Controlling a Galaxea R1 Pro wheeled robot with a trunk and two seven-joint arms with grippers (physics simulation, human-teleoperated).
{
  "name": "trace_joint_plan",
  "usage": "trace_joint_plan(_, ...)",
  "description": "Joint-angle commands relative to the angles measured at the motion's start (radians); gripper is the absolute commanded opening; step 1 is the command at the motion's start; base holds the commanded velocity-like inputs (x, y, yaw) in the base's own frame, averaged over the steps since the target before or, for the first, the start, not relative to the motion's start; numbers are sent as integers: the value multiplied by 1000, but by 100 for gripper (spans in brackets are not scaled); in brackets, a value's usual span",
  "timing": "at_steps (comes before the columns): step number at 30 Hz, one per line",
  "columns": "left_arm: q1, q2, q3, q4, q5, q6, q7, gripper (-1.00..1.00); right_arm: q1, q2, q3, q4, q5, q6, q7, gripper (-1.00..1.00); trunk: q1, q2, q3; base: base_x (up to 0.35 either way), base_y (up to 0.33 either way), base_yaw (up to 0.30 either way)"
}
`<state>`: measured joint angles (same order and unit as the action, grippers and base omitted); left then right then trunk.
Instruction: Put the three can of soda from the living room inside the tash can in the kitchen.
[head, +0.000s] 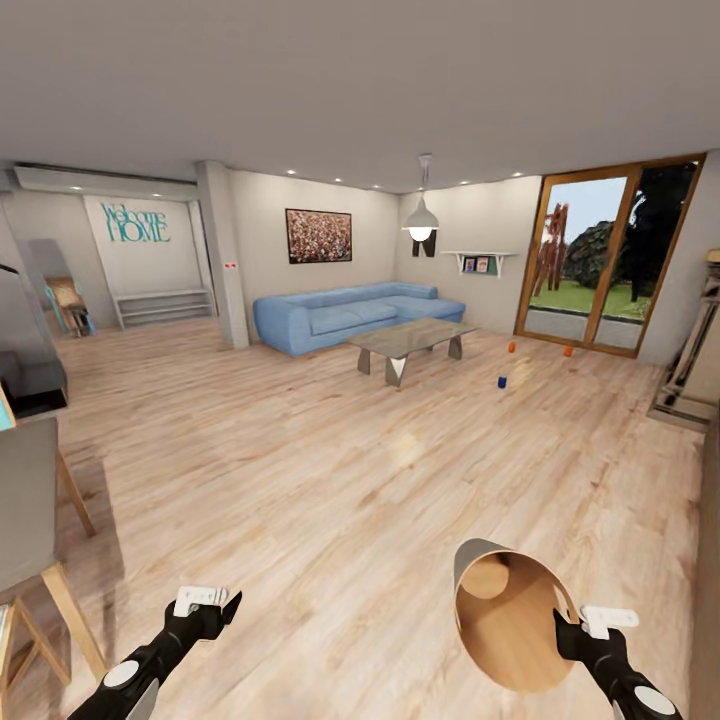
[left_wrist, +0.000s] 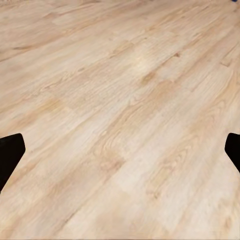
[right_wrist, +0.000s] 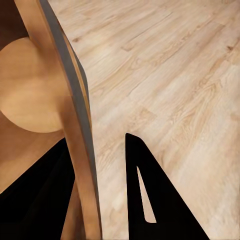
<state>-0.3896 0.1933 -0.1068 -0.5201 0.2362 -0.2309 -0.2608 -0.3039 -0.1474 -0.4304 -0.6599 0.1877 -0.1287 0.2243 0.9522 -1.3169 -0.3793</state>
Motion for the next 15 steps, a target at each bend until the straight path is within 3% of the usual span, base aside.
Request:
trace_joint_plan(1,0,0,0,0,0,0,0,100,-1,0,-1,-2,-4,0,0,-100,0,0,0,318,0,0)
trace_joint_plan(9,0,0,0,0,0,0,0,100,0,2,-1,-1,-5,0,0,-100,0,0,0,321,0,-29)
trace_joint_plan(15,0,0,0,0,0,-1,0,100,0,2,-1,-1,-5,0,0,-100,0,0,0,321,0,-167)
